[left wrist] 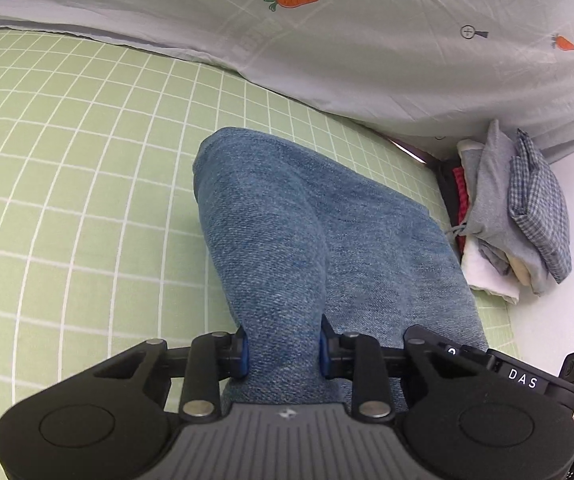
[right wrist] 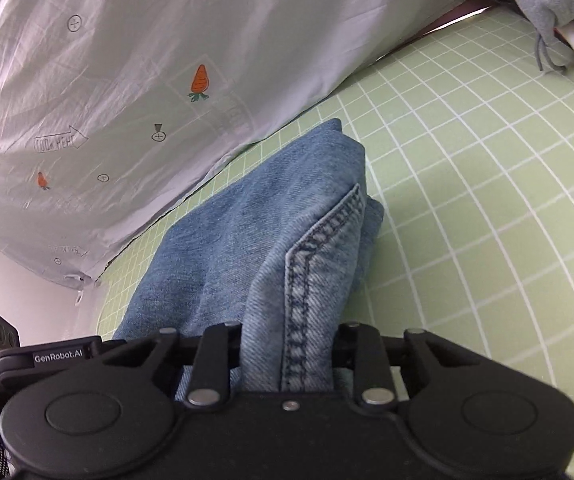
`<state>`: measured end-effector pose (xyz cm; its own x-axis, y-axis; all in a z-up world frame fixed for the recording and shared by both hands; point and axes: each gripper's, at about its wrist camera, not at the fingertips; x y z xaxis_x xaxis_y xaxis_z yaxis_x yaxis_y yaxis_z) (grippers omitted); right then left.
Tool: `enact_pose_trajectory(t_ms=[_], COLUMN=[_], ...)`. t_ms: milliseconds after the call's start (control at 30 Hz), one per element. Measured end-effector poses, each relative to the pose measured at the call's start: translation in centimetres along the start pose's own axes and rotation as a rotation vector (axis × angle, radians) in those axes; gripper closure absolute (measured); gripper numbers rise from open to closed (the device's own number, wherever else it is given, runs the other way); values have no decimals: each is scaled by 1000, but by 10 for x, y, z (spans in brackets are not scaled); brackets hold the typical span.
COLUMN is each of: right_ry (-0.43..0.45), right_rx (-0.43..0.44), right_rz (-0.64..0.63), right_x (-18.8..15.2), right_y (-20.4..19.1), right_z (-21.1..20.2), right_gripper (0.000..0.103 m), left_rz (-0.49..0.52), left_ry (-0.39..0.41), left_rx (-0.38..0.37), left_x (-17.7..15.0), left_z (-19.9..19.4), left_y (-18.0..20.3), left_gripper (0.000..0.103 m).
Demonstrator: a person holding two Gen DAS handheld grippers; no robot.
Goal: Fold clothes
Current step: 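Grasp the folded jeans with both grippers and lift them onto the clothes stack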
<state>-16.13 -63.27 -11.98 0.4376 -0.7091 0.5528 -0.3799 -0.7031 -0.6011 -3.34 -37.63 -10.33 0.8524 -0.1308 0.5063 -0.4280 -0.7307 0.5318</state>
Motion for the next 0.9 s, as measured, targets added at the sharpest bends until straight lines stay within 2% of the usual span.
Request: enact_pose_trajectory(t_ms=[133,233,333,500,600,700,900], right_ry=[49,86,127,216,290,368,514], right_rx=[-32,-102,-164,-227,-237,-225,-165], right_rz=[46,29,35,84,104,120,42], right_x=[-30,-43,-50,-47,-33,-7,90], right_y=[-9,-15,-12,18,42,74,138], right_z=[-46,-81,-115,-168,-195,-224,-282], right_gripper=[78,78,78,78,79,79,79], left_rz=[0,-12,36,118,172,206,197], left_ry=[-3,-37,-57,-78,-58,4,127], left_rx=[-65,-139,-192,-275,-322,-364,-462], left_x=[-25,-40,-53,-65,-64,-61,-35], left_z=[-25,-30,-28,-14,-1,15,62], left_y=[6,19,46,113,162,219,341], left_gripper=[72,72,72,73,73,73,73])
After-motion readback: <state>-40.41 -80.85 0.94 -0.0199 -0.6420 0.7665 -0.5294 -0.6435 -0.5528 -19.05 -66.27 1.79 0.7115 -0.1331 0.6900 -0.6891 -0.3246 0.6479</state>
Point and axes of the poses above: each gripper's, at about its wrist camera, not at the fingertips, and z roughly the way its jaws point, y to its right, x to its top, and after that the axes turned 7 degrees about y, right-handed
